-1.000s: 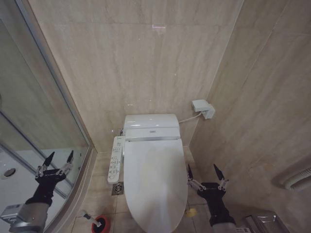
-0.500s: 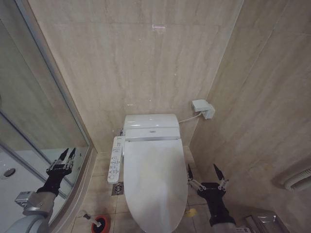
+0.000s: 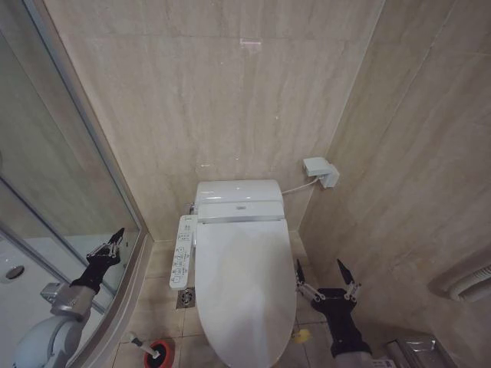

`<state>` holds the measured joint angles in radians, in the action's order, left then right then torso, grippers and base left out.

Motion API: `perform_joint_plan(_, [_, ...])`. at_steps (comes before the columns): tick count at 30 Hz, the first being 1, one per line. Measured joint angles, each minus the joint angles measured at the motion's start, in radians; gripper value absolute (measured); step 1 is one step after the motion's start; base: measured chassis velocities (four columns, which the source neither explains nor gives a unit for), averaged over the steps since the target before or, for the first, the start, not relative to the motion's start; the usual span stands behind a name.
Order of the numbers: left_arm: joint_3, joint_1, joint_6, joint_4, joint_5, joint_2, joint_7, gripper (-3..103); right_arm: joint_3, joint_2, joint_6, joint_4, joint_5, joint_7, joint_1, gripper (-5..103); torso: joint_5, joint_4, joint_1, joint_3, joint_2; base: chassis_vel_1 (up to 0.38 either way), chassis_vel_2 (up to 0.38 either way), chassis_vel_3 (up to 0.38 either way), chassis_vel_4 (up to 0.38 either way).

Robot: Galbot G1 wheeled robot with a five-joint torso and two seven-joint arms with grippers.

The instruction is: Open the toilet lid, clean the toilet bowl with a toilet brush, close the toilet lid, and flush.

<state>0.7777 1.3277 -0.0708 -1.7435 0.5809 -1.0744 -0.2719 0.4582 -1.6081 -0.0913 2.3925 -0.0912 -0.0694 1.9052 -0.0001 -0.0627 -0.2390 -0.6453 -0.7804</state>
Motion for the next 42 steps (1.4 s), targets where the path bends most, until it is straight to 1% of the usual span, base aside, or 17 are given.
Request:
perform_joint_plan(1, [-0.012,-0.019,-0.009,0.031,0.002,0.010,-0.020,0,0.000,0.000,0.000,0.000,0.000,0.000,0.000,100,-0.0001,-0.0002,0.000,0.000,0.000,0.000,0.000,0.000,0.000])
perform_joint_plan(2, [-0.012,-0.019,-0.009,0.031,0.002,0.010,-0.020,0,0.000,0.000,0.000,0.000,0.000,0.000,0.000,100,-0.0001,-0.0002,0.000,0.000,0.000,0.000,0.000,0.000,0.000])
perform_joint_plan(6, [-0.048,-0.079,-0.032,0.121,0.003,0.037,-0.055,0,0.000,0.000,0.000,0.000,0.000,0.000,0.000,100,-0.0001,-0.0002,0.000,0.000,0.000,0.000,0.000,0.000,0.000])
perform_joint_plan(7, [-0.048,-0.079,-0.032,0.121,0.003,0.037,-0.055,0,0.000,0.000,0.000,0.000,0.000,0.000,0.000,100,-0.0001,-0.0002,0.000,0.000,0.000,0.000,0.000,0.000,0.000])
perform_joint_plan(9, [-0.065,-0.118,-0.041,0.164,0.003,0.044,-0.063,0,0.000,0.000,0.000,0.000,0.000,0.000,0.000,100,0.0000,0.0000,0.000,0.000,0.000,0.000,0.000,0.000,0.000])
perform_joint_plan(11, [-0.080,-0.157,-0.045,0.199,0.004,0.048,-0.067,0,0.000,0.000,0.000,0.000,0.000,0.000,0.000,100,-0.0001,-0.0004,0.000,0.000,0.000,0.000,0.000,0.000,0.000])
perform_joint_plan(16, [-0.099,-0.210,-0.059,0.249,0.004,0.055,-0.079,0,0.000,0.000,0.000,0.000,0.000,0.000,0.000,100,0.0000,-0.0005,0.000,0.000,0.000,0.000,0.000,0.000,0.000])
perform_joint_plan(18, [-0.115,-0.248,-0.071,0.288,0.006,0.060,-0.085,0,0.000,0.000,0.000,0.000,0.000,0.000,0.000,100,0.0001,-0.0003,0.000,0.000,0.000,0.000,0.000,0.000,0.000])
perform_joint_plan(20, [-0.120,-0.260,-0.075,0.300,0.007,0.060,-0.088,0,0.000,0.000,0.000,0.000,0.000,0.000,0.000,100,0.0001,-0.0001,0.000,0.000,0.000,0.000,0.000,0.000,0.000])
perform_joint_plan(24, [-0.164,-0.326,-0.100,0.370,0.010,0.060,-0.117,0,0.000,0.000,0.000,0.000,0.000,0.000,0.000,100,0.0001,-0.0002,0.000,0.000,0.000,0.000,0.000,0.000,0.000])
perform_joint_plan(28, [-0.193,-0.354,-0.109,0.400,0.011,0.059,-0.125,0,0.000,0.000,0.000,0.000,0.000,0.000,0.000,100,0.0001,-0.0001,0.000,0.000,0.000,0.000,0.000,0.000,0.000])
perform_joint_plan(30, [-0.229,-0.388,-0.114,0.428,0.013,0.059,-0.132,0,0.000,0.000,0.000,0.000,0.000,0.000,0.000,100,0.0001,-0.0002,0.000,0.000,0.000,0.000,0.000,0.000,0.000])
perform_joint_plan(32, [-0.241,-0.401,-0.116,0.440,0.013,0.058,-0.134,0,0.000,0.000,0.000,0.000,0.000,0.000,0.000,100,0.0001,-0.0002,0.000,0.000,0.000,0.000,0.000,0.000,0.000])
perform_joint_plan(35, [-0.292,-0.466,-0.132,0.504,0.013,0.054,-0.145,0,0.000,0.000,0.000,0.000,0.000,0.000,0.000,100,0.0000,-0.0002,0.000,0.000,0.000,0.000,0.000,0.000,0.000])
perform_joint_plan(36, [-0.292,-0.466,-0.132,0.504,0.013,0.054,-0.145,0,0.000,0.000,0.000,0.000,0.000,0.000,0.000,100,0.0000,-0.0002,0.000,0.000,0.000,0.000,0.000,0.000,0.000])
perform_joint_plan(40, [-0.342,-0.534,-0.155,0.577,0.013,0.052,-0.166,0,0.000,0.000,0.000,0.000,0.000,0.000,0.000,100,0.0001,-0.0002,0.000,0.000,0.000,0.000,0.000,0.000,0.000])
perform_joint_plan(42, [-0.352,-0.547,-0.159,0.592,0.013,0.050,-0.170,0,0.000,0.000,0.000,0.000,0.000,0.000,0.000,100,0.0001,-0.0002,0.000,0.000,0.000,0.000,0.000,0.000,0.000])
